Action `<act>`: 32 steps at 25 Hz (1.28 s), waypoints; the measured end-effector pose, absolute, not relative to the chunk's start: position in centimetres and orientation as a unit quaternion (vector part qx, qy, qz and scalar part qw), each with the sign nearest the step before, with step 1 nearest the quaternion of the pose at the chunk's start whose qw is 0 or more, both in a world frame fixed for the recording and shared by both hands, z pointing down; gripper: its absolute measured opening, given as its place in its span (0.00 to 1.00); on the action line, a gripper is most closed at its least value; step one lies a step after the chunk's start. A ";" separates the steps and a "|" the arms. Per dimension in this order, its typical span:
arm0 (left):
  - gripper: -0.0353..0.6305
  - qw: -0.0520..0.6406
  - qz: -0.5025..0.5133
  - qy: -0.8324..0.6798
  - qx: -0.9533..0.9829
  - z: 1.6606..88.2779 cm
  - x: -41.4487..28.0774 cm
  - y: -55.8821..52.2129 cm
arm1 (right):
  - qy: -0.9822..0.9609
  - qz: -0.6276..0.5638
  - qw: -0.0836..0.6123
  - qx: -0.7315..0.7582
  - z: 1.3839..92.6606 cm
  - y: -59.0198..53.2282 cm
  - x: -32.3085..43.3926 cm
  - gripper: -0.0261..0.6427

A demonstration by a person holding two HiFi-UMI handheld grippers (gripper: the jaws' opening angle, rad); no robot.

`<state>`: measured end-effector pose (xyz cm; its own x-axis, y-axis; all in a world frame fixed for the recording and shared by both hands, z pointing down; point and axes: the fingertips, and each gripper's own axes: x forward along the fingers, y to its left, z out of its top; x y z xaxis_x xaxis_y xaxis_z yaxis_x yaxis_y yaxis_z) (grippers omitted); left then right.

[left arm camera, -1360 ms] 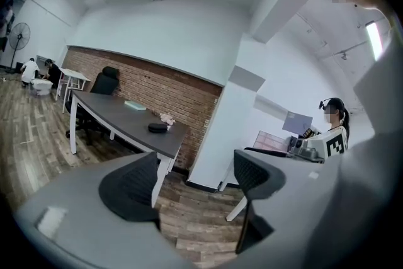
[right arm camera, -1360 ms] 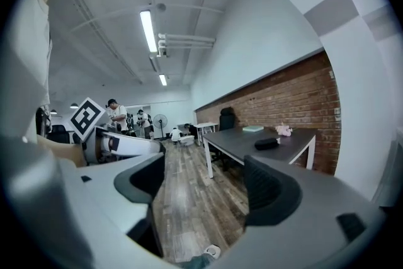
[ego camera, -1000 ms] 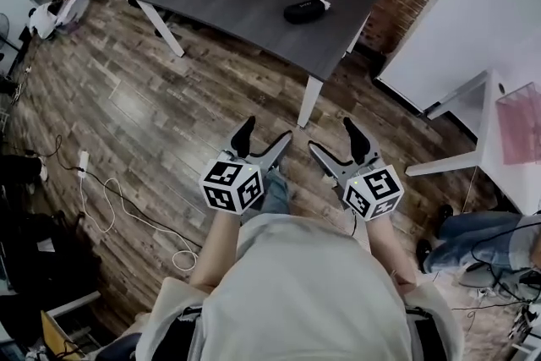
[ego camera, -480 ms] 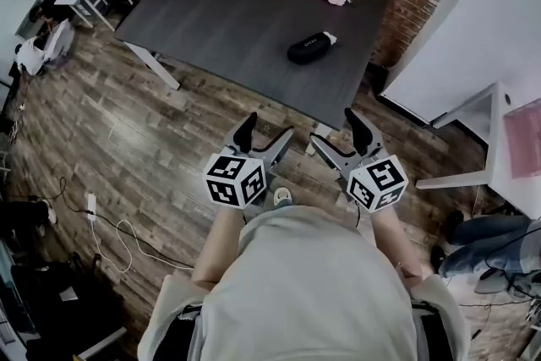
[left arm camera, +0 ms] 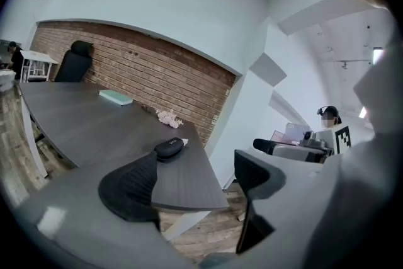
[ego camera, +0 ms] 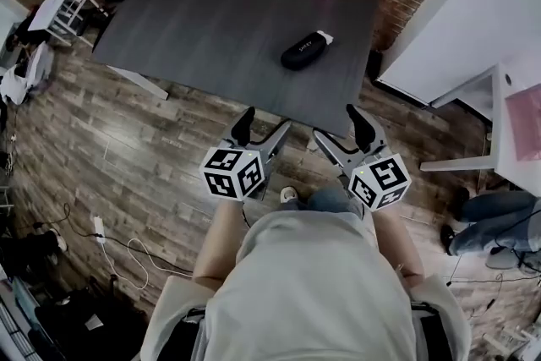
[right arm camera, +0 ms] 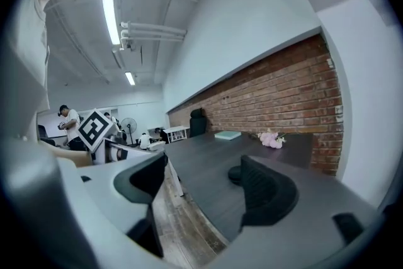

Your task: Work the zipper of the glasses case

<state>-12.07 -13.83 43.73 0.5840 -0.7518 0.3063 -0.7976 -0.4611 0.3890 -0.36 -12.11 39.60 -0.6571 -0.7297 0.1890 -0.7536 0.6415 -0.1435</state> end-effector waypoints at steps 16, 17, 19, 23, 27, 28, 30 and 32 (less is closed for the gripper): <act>0.61 0.291 0.091 -0.429 0.850 49.9 -7.9 -29.3 | -0.898 0.121 0.078 0.416 43.3 -22.3 4.8 0.46; 0.61 0.295 0.095 -0.428 0.849 50.5 -7.7 -30.5 | -0.899 0.123 0.080 0.413 43.6 -23.1 4.9 0.46; 0.61 0.304 0.105 -0.427 0.845 51.7 -7.3 -32.9 | -0.901 0.128 0.086 0.405 44.3 -24.6 5.2 0.46; 0.61 0.325 0.128 -0.415 0.840 54.3 -6.3 -36.6 | -0.906 0.141 0.097 0.387 45.8 -26.9 5.3 0.46; 0.61 0.331 0.167 -0.402 0.837 56.8 -5.5 -39.7 | -0.908 0.152 0.100 0.378 47.0 -28.9 5.4 0.46; 0.61 0.331 0.179 -0.396 0.838 57.4 -5.2 -40.2 | -0.908 0.154 0.100 0.376 47.2 -29.2 5.3 0.46; 0.61 0.330 0.203 -0.379 0.840 58.5 -4.7 -40.9 | -0.909 0.158 0.101 0.371 47.6 -29.7 5.2 0.45; 0.61 0.336 0.224 -0.356 0.843 59.4 -4.0 -41.2 | -0.910 0.161 0.104 0.367 48.0 -30.0 5.2 0.45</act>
